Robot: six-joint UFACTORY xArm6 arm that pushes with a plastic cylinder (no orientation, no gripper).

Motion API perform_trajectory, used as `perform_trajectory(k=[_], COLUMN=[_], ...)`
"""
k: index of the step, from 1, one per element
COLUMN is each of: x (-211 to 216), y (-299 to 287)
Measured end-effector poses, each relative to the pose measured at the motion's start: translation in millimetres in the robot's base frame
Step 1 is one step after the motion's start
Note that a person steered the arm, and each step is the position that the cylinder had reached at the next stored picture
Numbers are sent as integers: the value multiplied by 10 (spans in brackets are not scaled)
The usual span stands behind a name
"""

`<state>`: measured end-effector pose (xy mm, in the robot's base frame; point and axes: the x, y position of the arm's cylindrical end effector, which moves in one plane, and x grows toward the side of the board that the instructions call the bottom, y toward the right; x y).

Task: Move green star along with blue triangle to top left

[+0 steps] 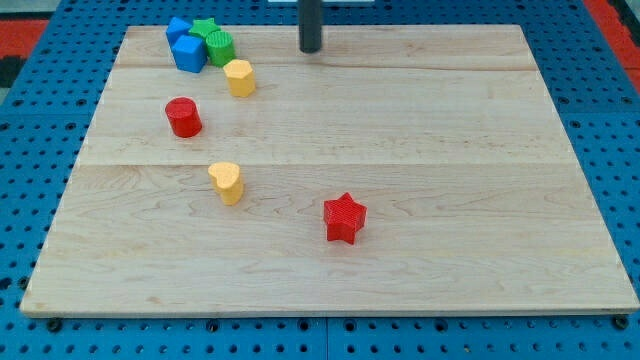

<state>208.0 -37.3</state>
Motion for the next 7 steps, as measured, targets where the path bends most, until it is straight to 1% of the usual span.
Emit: perform_trajectory(k=[1,2,3,4,6,7], x=[-161,-165,-166,-35,76,328], y=[-542,-1362,-1787,-1917,-1950,-1613])
